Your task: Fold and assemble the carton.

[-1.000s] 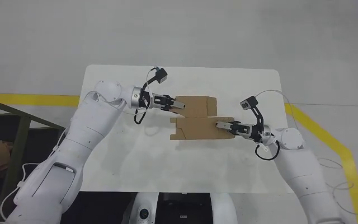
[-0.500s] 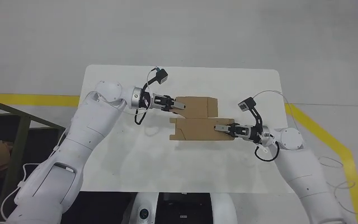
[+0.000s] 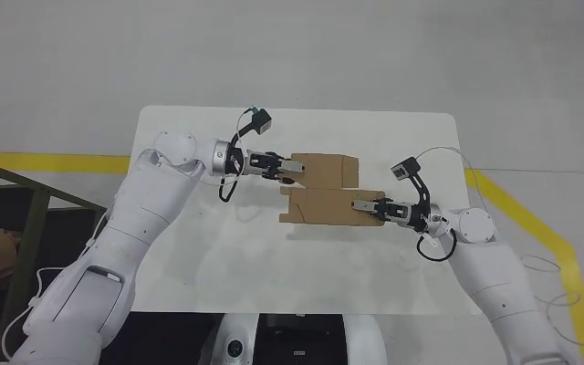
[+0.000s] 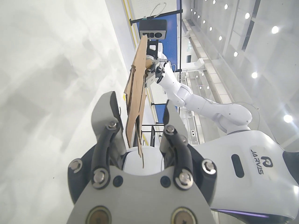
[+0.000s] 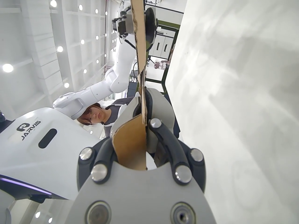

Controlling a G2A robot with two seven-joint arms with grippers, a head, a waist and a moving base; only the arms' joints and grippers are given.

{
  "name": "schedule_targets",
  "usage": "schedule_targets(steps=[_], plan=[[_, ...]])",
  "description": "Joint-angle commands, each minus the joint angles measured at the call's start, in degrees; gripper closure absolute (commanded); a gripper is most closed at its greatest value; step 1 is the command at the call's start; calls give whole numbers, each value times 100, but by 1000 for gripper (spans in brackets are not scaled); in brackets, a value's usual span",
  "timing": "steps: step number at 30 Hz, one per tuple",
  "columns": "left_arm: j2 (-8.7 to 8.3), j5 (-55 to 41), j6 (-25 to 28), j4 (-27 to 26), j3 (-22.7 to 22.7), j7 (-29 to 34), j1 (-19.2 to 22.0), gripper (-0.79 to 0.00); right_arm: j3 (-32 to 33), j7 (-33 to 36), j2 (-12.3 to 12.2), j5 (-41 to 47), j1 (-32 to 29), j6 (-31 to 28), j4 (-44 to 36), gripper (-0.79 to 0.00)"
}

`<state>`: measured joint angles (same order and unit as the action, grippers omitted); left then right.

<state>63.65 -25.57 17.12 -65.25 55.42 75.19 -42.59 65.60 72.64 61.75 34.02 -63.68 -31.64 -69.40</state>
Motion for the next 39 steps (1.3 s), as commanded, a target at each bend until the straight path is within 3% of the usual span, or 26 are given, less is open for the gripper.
schedule_targets(steps=[1,28,39], plan=[[-4,-17,19,-23,20,-10,-27,-785,-21,-11,-3,6,3,-11,18,0],[-65,-451,198,-471,396,190,-182,-785,-315,-147,29,-300,156,-95,419,0],[-38,206,103,-534,199,-104,-89,-785,-454,-132,69,-332,154,-97,234,0]])
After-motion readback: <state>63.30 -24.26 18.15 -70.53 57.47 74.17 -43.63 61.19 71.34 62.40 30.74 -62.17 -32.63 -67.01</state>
